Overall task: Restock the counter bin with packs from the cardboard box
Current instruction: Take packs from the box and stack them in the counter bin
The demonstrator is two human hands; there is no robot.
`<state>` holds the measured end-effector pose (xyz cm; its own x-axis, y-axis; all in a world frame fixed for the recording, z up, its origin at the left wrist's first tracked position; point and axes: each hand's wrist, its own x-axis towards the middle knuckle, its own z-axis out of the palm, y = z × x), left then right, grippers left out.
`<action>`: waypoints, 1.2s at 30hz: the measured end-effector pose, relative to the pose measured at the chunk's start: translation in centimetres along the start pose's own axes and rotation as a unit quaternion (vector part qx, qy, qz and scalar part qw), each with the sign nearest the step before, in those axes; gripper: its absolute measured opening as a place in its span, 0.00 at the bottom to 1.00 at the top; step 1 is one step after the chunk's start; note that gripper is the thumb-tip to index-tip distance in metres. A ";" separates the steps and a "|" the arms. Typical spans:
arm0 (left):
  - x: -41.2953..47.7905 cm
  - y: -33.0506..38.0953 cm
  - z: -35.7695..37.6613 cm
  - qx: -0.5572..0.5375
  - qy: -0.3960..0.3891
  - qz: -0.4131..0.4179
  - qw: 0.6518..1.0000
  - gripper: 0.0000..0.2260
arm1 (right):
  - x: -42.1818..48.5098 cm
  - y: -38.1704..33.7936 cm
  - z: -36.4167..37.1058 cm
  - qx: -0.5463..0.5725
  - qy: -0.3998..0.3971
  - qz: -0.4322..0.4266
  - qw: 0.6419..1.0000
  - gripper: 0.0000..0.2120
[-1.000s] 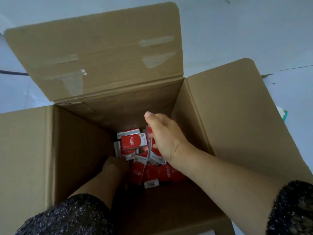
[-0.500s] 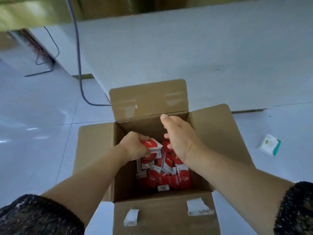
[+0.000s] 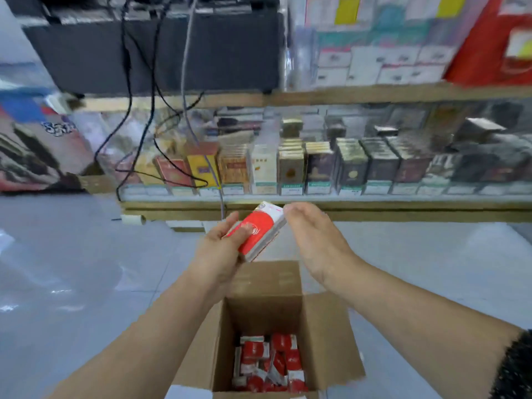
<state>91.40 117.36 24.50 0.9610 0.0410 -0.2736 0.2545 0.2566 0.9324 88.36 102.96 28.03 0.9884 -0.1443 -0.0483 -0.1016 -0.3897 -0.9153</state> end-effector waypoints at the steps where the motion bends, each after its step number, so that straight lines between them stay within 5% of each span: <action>1: -0.9 2.4 1.1 -0.029 0.001 0.008 1.000 0.21 | -0.2 -2.1 -1.2 -0.003 0.012 -0.018 1.000 0.20; 6: -5.6 13.4 6.1 -0.064 -0.025 0.070 0.995 0.24 | -1.7 -12.3 -7.7 0.004 0.070 -0.101 0.992 0.28; 14: -12.6 25.4 13.7 0.072 -0.030 0.328 0.941 0.26 | -1.1 -25.1 -15.2 0.121 0.111 -0.143 0.976 0.31; 20: -10.7 31.2 18.5 0.122 -0.064 0.384 0.913 0.26 | 2.6 -30.9 -19.7 0.179 0.132 -0.129 0.967 0.23; 27: -6.3 35.1 22.8 0.155 -0.106 0.404 0.895 0.24 | 8.8 -33.2 -23.6 0.247 0.161 -0.082 0.952 0.23; 31: -4.6 35.7 23.6 0.190 -0.109 0.405 0.888 0.28 | 11.7 -32.6 -26.1 0.162 0.230 -0.110 0.953 0.29; 36: -2.9 35.9 22.0 0.179 -0.069 0.427 0.884 0.22 | 14.9 -30.1 -29.3 -0.087 0.284 -0.119 0.947 0.28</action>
<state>100.17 105.19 63.97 0.8168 -0.0527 0.5745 -0.5759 -0.1344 0.8064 102.80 85.91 66.56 0.7697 -0.4815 0.4192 0.0496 -0.6095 -0.7912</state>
